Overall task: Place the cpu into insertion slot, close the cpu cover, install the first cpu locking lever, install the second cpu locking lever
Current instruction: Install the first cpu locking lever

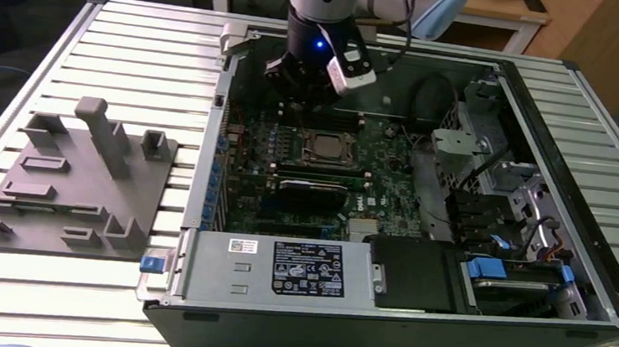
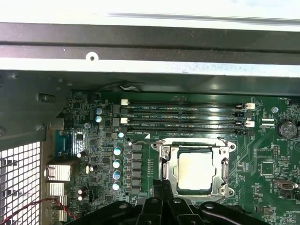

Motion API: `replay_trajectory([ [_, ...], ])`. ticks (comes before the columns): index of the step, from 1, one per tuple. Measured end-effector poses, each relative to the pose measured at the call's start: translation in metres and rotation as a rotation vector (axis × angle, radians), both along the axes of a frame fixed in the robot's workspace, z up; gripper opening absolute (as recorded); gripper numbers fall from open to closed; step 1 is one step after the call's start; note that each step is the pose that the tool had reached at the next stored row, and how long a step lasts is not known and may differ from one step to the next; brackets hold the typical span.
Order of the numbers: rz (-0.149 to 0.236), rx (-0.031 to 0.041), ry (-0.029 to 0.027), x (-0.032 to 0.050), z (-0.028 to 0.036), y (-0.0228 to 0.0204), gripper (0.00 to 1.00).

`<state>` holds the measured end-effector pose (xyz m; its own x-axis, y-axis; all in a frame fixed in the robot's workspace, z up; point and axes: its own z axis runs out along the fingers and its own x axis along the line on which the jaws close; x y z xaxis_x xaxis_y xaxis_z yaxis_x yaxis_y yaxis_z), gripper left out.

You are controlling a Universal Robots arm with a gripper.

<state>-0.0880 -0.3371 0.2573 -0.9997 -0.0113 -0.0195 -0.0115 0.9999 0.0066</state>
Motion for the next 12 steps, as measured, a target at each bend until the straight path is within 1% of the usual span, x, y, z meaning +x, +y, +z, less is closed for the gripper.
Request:
replay_trajectory([
  [2,0.000,0.0000,-0.0014,-0.0023,0.0000,0.0000,0.10],
  [7,0.000,0.0000,-0.0065,-0.0118,0.0000,0.0000,0.10],
  [12,0.000,0.0000,-0.0107,-0.0190,0.0000,0.0000,0.10],
])
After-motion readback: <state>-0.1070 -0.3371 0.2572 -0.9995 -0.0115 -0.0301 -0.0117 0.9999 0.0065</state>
